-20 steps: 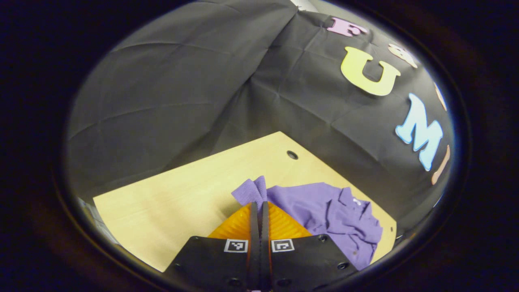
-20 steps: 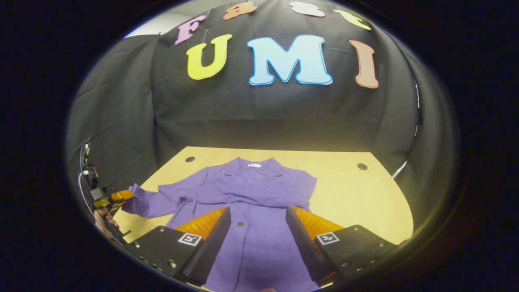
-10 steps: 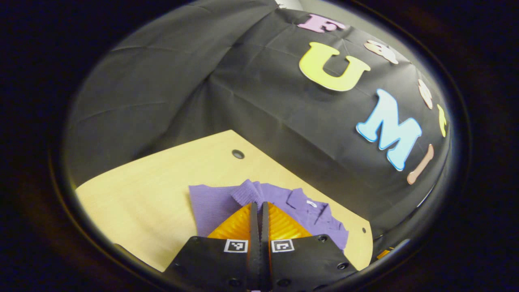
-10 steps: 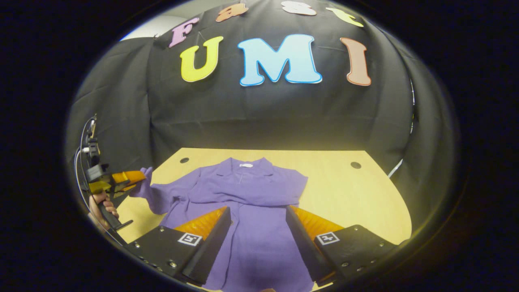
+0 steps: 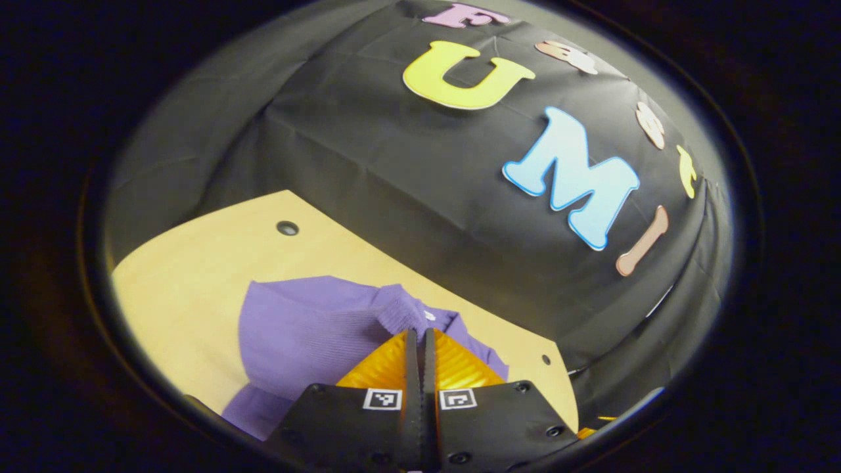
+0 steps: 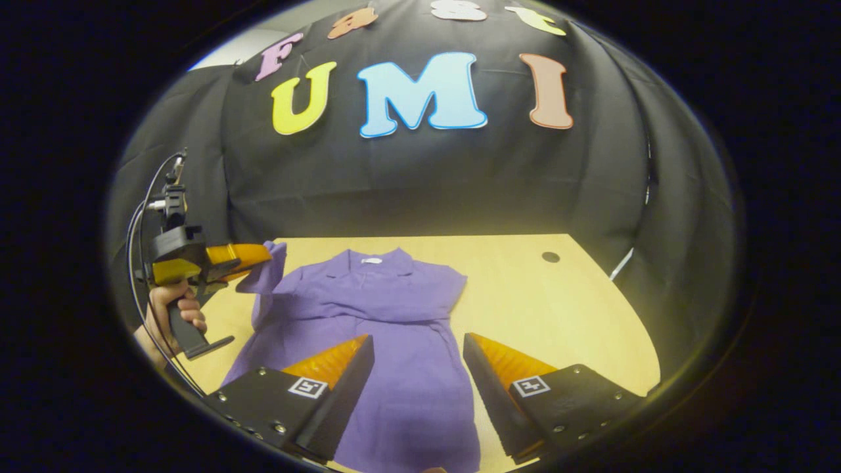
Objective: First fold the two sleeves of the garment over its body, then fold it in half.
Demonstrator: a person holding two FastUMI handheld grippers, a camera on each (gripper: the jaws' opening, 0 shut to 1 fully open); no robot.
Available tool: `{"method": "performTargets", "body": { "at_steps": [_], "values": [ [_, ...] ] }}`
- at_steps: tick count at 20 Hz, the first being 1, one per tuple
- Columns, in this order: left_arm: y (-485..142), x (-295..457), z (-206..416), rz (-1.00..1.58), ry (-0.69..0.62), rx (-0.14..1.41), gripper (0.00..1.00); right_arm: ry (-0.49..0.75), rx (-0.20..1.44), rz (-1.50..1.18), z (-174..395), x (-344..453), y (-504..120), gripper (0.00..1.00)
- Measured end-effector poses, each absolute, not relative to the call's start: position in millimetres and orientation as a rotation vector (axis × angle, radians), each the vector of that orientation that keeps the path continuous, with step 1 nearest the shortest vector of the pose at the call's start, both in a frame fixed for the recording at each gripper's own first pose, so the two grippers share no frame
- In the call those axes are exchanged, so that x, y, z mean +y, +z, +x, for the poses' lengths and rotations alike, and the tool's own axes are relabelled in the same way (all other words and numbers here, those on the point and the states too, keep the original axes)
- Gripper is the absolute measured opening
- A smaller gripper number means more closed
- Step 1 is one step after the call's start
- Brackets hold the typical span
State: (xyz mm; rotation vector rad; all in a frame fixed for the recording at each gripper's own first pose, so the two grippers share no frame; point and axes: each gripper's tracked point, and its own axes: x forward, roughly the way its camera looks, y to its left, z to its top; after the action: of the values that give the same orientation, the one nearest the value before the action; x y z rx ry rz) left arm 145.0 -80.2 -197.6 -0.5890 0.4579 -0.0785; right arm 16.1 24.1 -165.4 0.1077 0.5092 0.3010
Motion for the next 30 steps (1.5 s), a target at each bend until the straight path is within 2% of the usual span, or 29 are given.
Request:
{"method": "performTargets", "body": {
  "at_steps": [10,15,20,22,24,26,27,29,30],
  "values": [
    [-228.1,-212.2,178.9,-0.445,-0.215,0.543,0.06,0.246,0.530,0.112,8.9,-32.6,-185.1,0.87],
    [-250.7,-232.2,178.9,-0.337,-0.244,0.593,0.05,0.263,0.543,0.099,3.1,-40.2,-199.0,0.87],
    [-270.1,-239.3,176.7,-0.223,-0.263,0.625,0.07,0.204,0.533,0.120,-0.4,-47.3,-201.4,0.87],
    [-274.3,-242.5,174.4,-0.182,-0.283,0.638,0.11,0.193,0.537,0.132,-4.2,-44.4,-200.7,0.87],
    [-275.5,-247.3,173.6,-0.171,-0.301,0.637,0.08,0.181,0.538,0.127,-7.5,-44.2,-199.9,0.87],
    [-271.4,-252.8,169.8,-0.184,-0.324,0.636,0.21,0.168,0.530,0.126,-12.2,-44.5,-197.2,0.87],
    [-269.2,-255.1,168.7,-0.193,-0.337,0.629,0.48,0.164,0.527,0.127,-14.5,-43.2,-195.5,0.87],
    [-265.7,-255.6,165.6,-0.204,-0.350,0.622,0.56,0.156,0.529,0.117,-18.4,-42.4,-195.2,0.87],
    [-263.5,-255.3,161.2,-0.208,-0.358,0.622,0.64,0.153,0.529,0.114,-21.1,-41.5,-194.5,0.87]
  ]
}}
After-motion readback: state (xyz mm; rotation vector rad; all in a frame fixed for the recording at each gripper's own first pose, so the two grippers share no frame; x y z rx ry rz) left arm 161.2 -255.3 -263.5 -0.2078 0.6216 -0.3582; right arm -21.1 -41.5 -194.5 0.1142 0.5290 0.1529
